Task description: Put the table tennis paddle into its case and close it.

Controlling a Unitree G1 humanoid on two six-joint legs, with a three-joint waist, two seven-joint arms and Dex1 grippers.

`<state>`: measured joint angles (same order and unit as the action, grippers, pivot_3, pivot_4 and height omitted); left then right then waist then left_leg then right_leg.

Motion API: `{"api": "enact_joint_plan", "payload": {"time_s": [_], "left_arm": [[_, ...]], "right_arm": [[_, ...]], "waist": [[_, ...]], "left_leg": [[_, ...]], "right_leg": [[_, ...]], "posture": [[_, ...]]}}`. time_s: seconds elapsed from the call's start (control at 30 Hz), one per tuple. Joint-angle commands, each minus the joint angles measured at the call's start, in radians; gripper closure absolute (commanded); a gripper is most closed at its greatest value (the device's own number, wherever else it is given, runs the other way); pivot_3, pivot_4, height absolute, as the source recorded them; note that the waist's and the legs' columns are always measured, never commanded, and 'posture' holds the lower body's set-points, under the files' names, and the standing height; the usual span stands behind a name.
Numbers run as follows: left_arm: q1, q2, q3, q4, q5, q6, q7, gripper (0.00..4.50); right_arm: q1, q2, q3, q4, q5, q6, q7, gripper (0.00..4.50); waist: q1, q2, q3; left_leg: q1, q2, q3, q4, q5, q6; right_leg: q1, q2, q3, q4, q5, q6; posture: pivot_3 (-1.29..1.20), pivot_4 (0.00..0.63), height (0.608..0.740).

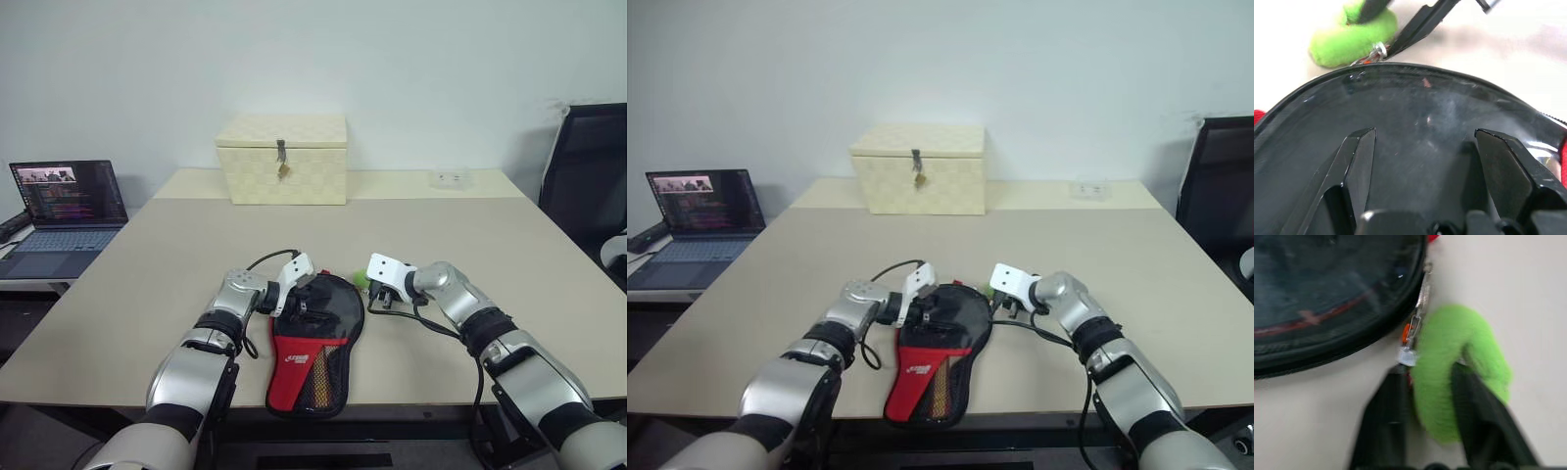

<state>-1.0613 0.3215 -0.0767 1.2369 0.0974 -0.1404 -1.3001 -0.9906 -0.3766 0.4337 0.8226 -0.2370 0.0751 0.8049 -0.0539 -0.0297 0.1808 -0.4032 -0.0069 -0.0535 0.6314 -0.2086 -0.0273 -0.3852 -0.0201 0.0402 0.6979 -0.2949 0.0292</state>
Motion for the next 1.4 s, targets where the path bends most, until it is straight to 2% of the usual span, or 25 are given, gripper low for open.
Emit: {"api": "enact_joint_plan", "payload": {"time_s": [0.03,0.2,0.33,0.43,0.53,0.7,1.0,1.2,1.3,1.4], "left_arm": [[0.020,-0.004,-0.020,-0.002,0.013,0.002,0.003,0.98],[0.029,-0.017,-0.030,0.003,0.020,0.006,0.018,0.98],[0.036,-0.027,-0.037,0.001,0.019,0.014,-0.012,0.98],[0.038,-0.033,-0.043,0.005,0.025,0.018,-0.002,0.98],[0.037,-0.041,-0.047,0.013,0.030,0.022,0.019,0.98],[0.036,-0.065,-0.045,0.024,0.032,0.033,0.071,0.98],[0.037,-0.092,-0.052,0.031,0.040,0.033,0.128,0.98],[0.043,-0.105,-0.061,0.036,0.049,0.022,0.166,0.98],[0.042,-0.109,-0.064,0.037,0.049,0.019,0.174,0.98],[0.040,-0.110,-0.061,0.038,0.046,0.018,0.181,0.98]], "right_arm": [[0.046,-0.073,-0.017,-0.088,-0.020,0.043,0.054,4.49],[0.188,-0.214,-0.054,-0.403,0.011,0.160,0.187,4.49],[0.342,-0.352,-0.109,-0.754,0.075,0.307,0.302,4.49],[0.444,-0.414,-0.148,-1.010,0.155,0.454,0.359,4.49],[0.514,-0.448,-0.154,-1.207,0.220,0.580,0.385,4.49],[0.597,-0.438,-0.088,-1.439,0.304,0.752,0.367,4.49],[0.745,-0.527,-0.048,-1.683,0.427,0.882,0.370,4.49],[0.743,-0.470,-0.005,-1.728,0.501,0.952,0.319,4.49],[0.725,-0.448,0.017,-1.705,0.487,0.954,0.273,4.49],[0.700,-0.407,-0.025,-1.676,0.510,0.999,0.229,4.49]], "waist": [[0.004,0.000,0.000],[0.021,0.000,0.000],[0.027,0.000,0.000],[0.028,0.001,0.000],[0.030,0.001,-0.001],[0.035,0.001,-0.001],[0.056,0.002,-0.002],[0.057,0.002,-0.002],[0.056,0.003,-0.002],[0.056,0.002,-0.003]], "left_leg": [[0.000,0.000,0.000,0.000,0.000,0.000],[-0.002,0.000,-0.001,-0.001,0.000,0.000],[-0.004,-0.001,-0.001,-0.001,0.000,0.000],[-0.004,-0.001,-0.001,-0.001,0.000,0.000],[-0.005,-0.001,-0.003,0.000,0.000,0.000],[-0.005,-0.002,-0.006,0.000,0.000,0.000],[-0.009,-0.003,-0.018,-0.001,-0.001,0.001],[-0.011,-0.003,-0.024,0.000,-0.001,0.001],[-0.011,-0.004,-0.024,0.000,-0.001,0.001],[-0.010,-0.004,-0.024,0.001,-0.001,0.001]], "right_leg": [[0.000,0.000,0.000,0.000,0.000,0.000],[0.000,-0.001,-0.001,-0.002,0.000,0.000],[0.000,-0.001,-0.003,-0.004,0.000,0.001],[-0.001,-0.001,-0.003,-0.005,-0.001,0.001],[0.000,-0.001,-0.005,-0.007,-0.001,0.001],[0.004,-0.002,-0.008,-0.010,-0.001,0.002],[0.008,-0.003,-0.019,-0.020,-0.001,0.002],[0.010,-0.003,-0.025,-0.022,-0.001,0.002],[0.011,-0.004,-0.026,-0.022,-0.001,0.002],[0.011,-0.004,-0.026,-0.022,-0.001,0.002]], "posture": [[0.00,0.150,0.740],[0.00,0.150,0.740],[0.00,0.150,0.740],[0.00,0.150,0.740],[0.00,0.150,0.740],[0.00,0.150,0.740],[0.00,0.150,0.740],[0.00,0.150,0.740],[0.00,0.150,0.740],[0.00,0.150,0.740]]}}
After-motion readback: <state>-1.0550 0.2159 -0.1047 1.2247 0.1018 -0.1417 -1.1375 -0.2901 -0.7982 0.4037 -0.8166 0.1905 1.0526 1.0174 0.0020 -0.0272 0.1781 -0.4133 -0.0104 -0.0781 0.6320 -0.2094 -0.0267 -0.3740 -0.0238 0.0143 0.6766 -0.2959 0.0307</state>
